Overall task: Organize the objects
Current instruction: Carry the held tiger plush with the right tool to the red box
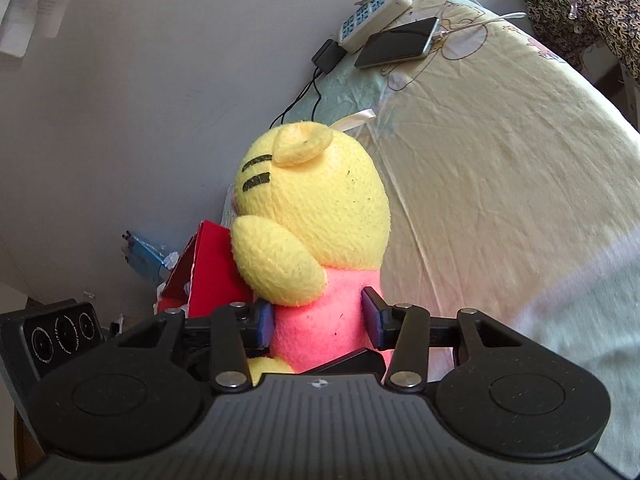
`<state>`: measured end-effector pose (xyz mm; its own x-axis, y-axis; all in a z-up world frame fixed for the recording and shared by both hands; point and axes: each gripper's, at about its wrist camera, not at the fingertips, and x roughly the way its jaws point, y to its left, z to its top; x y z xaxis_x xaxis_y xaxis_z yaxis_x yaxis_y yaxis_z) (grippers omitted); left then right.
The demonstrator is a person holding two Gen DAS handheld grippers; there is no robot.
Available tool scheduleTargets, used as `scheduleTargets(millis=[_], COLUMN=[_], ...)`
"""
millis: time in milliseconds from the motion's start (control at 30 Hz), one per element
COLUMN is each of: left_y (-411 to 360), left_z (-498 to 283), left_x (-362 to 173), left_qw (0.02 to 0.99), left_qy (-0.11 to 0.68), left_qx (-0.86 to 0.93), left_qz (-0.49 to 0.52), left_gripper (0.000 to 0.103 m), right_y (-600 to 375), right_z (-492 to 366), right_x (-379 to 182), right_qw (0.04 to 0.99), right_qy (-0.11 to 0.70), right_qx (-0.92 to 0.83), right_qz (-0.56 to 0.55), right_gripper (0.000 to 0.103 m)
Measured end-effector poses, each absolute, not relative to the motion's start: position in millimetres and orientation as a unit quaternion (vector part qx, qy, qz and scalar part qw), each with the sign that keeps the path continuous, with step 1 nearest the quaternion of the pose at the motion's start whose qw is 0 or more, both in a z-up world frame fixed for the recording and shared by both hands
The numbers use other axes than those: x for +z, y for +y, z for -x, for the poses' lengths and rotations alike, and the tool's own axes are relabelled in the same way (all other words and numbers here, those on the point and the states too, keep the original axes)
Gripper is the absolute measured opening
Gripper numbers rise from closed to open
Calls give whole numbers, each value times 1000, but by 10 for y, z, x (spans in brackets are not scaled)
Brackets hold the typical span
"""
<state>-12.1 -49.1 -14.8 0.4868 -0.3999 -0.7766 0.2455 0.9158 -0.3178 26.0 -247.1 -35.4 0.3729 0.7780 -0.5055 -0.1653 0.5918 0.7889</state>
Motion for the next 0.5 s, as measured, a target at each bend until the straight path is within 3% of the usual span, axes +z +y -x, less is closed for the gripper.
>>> scheduleTargets(millis=[500], left_y=[243], left_z=[825], left_x=[520], left_qw=[913], left_qy=[373], left_qx=[-147], left_qz=[77], left_gripper=[86], right_y=[-1804], right_z=[94], right_x=[275], right_qw=[764], right_qy=[412], right_qx=[396], right_qz=[-300], right_gripper=[47])
